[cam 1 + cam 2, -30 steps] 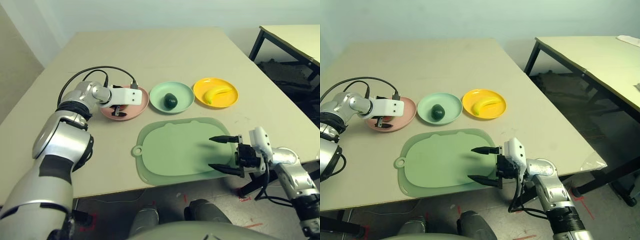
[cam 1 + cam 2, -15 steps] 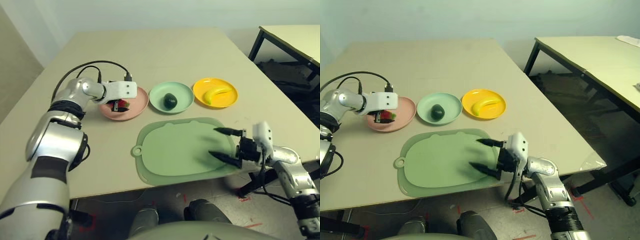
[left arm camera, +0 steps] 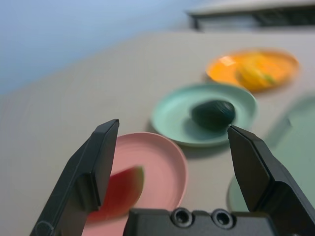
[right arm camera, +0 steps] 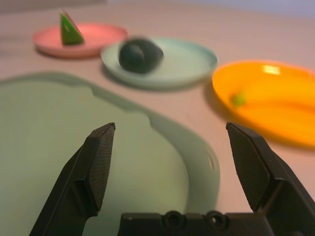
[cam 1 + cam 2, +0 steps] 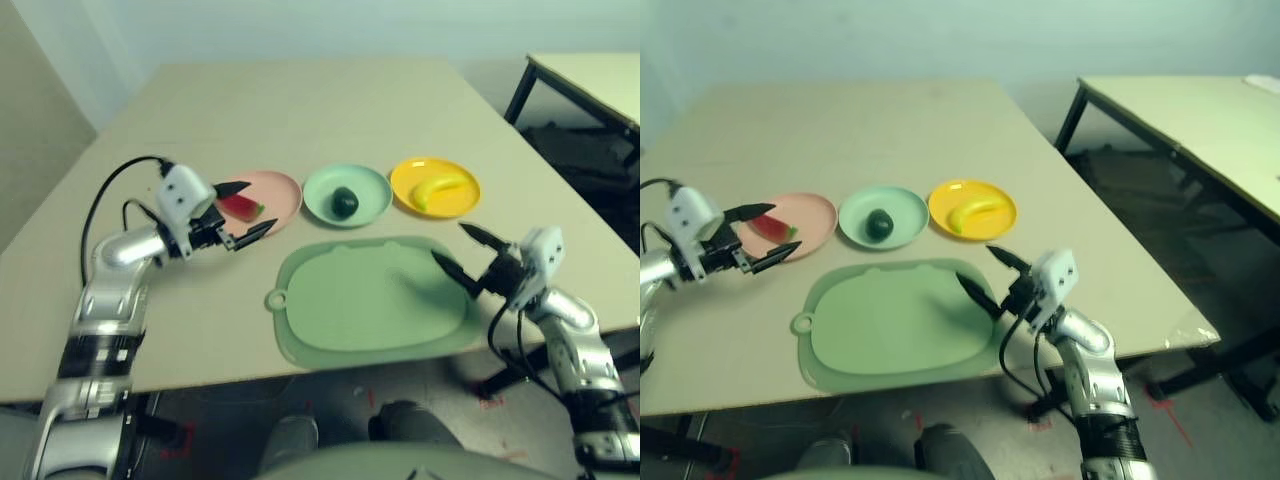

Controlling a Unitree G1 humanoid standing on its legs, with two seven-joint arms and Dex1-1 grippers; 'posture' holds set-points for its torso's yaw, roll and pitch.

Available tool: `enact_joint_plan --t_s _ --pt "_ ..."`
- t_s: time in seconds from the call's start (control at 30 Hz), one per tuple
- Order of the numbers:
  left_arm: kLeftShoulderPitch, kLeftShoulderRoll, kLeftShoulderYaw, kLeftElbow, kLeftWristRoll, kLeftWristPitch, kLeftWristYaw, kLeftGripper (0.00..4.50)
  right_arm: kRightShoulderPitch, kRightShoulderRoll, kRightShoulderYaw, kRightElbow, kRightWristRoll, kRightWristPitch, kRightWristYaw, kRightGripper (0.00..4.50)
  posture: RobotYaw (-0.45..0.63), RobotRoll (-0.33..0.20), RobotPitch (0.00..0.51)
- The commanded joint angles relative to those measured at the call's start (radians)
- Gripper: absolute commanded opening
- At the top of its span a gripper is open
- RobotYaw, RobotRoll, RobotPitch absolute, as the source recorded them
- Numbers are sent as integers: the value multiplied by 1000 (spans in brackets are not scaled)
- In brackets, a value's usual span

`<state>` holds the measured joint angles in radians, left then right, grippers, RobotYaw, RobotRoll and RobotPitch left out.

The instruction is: Place the fruits into color-matched plates.

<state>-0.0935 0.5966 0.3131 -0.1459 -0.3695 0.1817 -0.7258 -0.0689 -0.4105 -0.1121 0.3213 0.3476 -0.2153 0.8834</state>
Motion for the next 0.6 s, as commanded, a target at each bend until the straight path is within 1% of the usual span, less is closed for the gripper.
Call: enact_joint_plan --t_s 0.03,0.13,0.27,0.33,0.4,0.47,0.6 --pt "76 -39 44 -50 -28 46 76 4459 -19 -19 -43 80 -14 -39 -24 4500 50 0 19" --pt "141 -65 58 -37 -19 31 108 4459 -23 -31 -71 125 -9 -61 -34 4500 58 0 21" --pt "185 -112 74 42 4 3 171 4459 20 -51 -123 144 24 -83 -18 4500 53 0 26" --pt "187 -129 73 78 10 -6 195 4459 27 -63 -168 187 33 -91 -40 4500 49 0 28" --pt "171 -147 64 128 19 -15 222 4459 3 -74 -216 264 40 -109 -73 4500 38 0 31" --pt "158 -142 41 171 48 -34 226 4459 -23 -80 -239 335 28 -141 -105 4500 29 0 33" --pt "131 -138 32 225 60 -55 220 4459 -62 -79 -258 437 3 -208 -154 4500 19 0 31"
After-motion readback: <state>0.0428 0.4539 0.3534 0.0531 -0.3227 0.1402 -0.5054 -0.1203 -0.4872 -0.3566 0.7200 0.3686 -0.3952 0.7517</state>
